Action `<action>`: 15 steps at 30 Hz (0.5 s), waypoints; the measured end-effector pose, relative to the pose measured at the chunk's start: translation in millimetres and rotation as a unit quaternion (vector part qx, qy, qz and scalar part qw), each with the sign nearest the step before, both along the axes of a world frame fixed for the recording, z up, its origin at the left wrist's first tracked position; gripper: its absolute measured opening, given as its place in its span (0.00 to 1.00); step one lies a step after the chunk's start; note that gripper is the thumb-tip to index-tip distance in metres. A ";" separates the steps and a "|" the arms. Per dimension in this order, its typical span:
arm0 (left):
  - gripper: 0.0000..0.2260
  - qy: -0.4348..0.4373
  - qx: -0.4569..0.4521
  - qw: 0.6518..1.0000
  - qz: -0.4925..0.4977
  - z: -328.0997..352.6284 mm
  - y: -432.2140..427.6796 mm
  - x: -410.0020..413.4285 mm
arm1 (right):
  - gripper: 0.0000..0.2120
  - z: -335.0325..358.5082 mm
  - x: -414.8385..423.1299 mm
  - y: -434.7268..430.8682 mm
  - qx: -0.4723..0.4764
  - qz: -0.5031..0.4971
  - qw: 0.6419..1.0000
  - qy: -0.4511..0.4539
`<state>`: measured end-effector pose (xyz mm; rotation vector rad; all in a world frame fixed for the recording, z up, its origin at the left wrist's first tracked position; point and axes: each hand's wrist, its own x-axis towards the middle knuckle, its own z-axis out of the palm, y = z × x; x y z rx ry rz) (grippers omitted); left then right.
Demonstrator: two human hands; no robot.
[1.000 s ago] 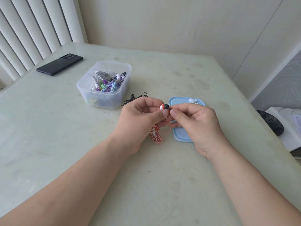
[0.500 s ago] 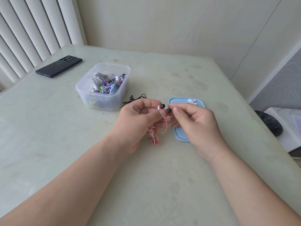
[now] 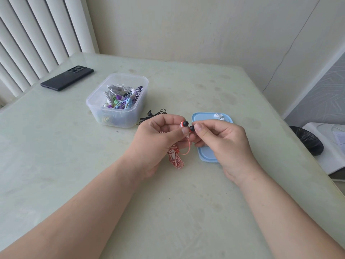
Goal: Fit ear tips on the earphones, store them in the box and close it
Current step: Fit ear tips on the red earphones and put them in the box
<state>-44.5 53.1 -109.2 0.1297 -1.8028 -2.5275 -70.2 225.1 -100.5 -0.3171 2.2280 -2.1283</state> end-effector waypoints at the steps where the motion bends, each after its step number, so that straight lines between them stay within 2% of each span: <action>1: 0.07 -0.001 0.008 1.000 0.007 0.6 0.6 0.9 | 0.07 1.5 1.4 0.1 -0.003 -0.002 1.000 0.000; 3: 0.07 -0.002 0.032 0.999 0.029 4.3 1.0 2.2 | 0.09 5.7 3.0 0.8 -0.007 0.016 1.000 -0.012; 6: 0.08 0.013 0.095 0.994 0.049 16.9 -0.9 4.7 | 0.28 8.2 4.1 2.8 0.010 0.089 0.995 -0.049; 8: 0.10 0.025 0.122 0.991 0.052 24.4 -2.3 7.3 | 0.33 5.4 6.6 -0.5 0.055 0.136 0.989 -0.032; 12: 0.11 0.033 0.128 0.989 0.065 27.7 -4.1 10.2 | 0.24 3.8 12.6 -7.4 0.102 0.150 0.983 -0.022; 15: 0.10 0.029 0.028 0.995 0.087 25.5 -9.7 8.5 | 0.12 8.9 14.1 -7.6 0.061 0.106 0.992 -0.037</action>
